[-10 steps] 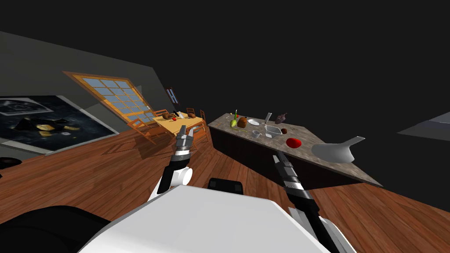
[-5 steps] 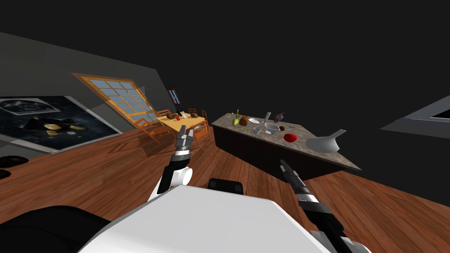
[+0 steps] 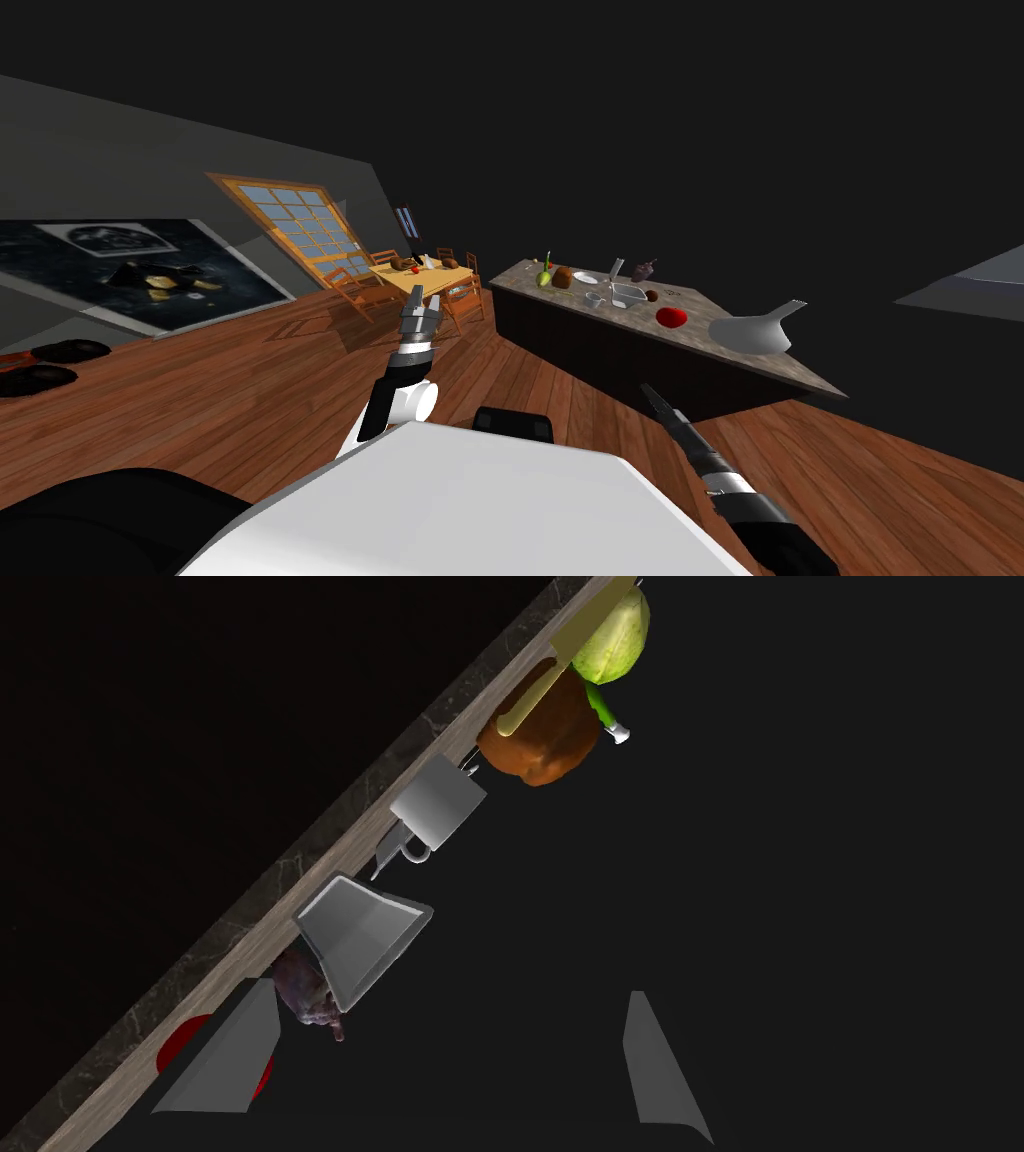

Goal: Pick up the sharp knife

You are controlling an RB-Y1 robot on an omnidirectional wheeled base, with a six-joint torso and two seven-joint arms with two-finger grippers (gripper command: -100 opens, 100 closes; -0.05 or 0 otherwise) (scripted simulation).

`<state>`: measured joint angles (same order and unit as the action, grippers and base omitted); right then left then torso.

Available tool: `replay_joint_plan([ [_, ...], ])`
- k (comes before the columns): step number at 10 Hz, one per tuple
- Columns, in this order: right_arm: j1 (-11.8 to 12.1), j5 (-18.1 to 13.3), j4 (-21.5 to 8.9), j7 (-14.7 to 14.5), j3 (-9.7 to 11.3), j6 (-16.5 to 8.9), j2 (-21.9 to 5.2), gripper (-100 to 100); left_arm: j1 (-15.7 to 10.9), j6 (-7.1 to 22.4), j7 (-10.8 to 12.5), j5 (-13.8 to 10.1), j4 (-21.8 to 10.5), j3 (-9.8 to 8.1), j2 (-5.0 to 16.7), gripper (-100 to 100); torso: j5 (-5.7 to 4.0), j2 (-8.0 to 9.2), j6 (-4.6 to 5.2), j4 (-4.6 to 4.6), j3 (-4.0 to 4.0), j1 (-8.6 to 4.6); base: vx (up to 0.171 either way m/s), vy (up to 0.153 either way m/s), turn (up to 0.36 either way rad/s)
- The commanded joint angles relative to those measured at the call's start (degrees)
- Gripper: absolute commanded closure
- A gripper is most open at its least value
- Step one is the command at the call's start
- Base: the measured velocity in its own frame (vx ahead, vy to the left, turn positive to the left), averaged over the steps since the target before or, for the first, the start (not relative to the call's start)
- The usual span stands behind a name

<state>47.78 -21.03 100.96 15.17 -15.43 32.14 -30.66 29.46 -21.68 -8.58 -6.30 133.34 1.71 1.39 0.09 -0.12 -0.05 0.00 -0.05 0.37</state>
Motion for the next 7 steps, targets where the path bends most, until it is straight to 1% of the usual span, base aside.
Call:
replay_joint_plan([
  [1, 0.52, -0.82, -1.2, 0.29, -0.32, 0.67, -2.09, -100, 0.0, 0.0, 0.0, 0.0, 0.0, 0.0, 0.0, 0, 0.0, 0.0, 0.0, 0.0, 0.0, 0.0, 0.028, 0.075, 0.024],
  [2, 1.62, -2.44, -2.35, 0.28, -0.38, 1.32, -4.07, -100, 0.0, 0.0, 0.0, 0.0, 0.0, 0.0, 0.0, 0, 0.0, -0.03, 0.01, -0.01, -0.02, -0.05, 0.037, 0.066, 0.091],
  [3, 1.62, -2.44, -2.35, 0.28, -0.38, 1.32, -4.48, -100, 0.0, 0.0, 0.0, 0.0, 0.0, 0.0, 0.0, 0, -0.01, -0.07, -0.01, -0.02, -0.04, -0.09, 0.042, 0.038, 0.055],
  [4, 2.71, -4.11, -3.47, 0.19, -0.44, 2.05, -6.84, -100, 0.0, 0.0, 0.0, 0.0, 0.0, -0.01, 0.01, 0, -0.03, -0.1, 0.0, -0.02, -0.06, -0.18, 0.061, 0.058, 0.134],
  [5, 3.81, -5.83, -4.58, 0.04, -0.48, 2.86, -8.6, -100, 0.0, 0.0, 0.0, 0.0, 0.0, 0.0, 0.0, 0, -0.03, -0.16, -0.02, -0.03, -0.09, -0.14, 0.103, 0.12, 0.211],
  [6, 3.81, -5.83, -4.58, 0.04, -0.48, 2.86, -9.93, -100, 0.01, 0.0, 0.0, 0.0, 0.0, 0.0, 0.0, 0, 0.0, -0.31, -0.03, -0.06, -0.17, 0.05, 0.08, 0.086, 0.047],
  [7, 4.91, -7.62, -5.68, -0.2, -0.53, 3.76, -11.89, -100, 0.01, 0.0, 0.0, 0.0, 0.01, -0.01, 0.0, 0, 0.02, -0.26, 0.01, -0.06, -0.16, 0.0, 0.066, 0.068, 0.135],
])
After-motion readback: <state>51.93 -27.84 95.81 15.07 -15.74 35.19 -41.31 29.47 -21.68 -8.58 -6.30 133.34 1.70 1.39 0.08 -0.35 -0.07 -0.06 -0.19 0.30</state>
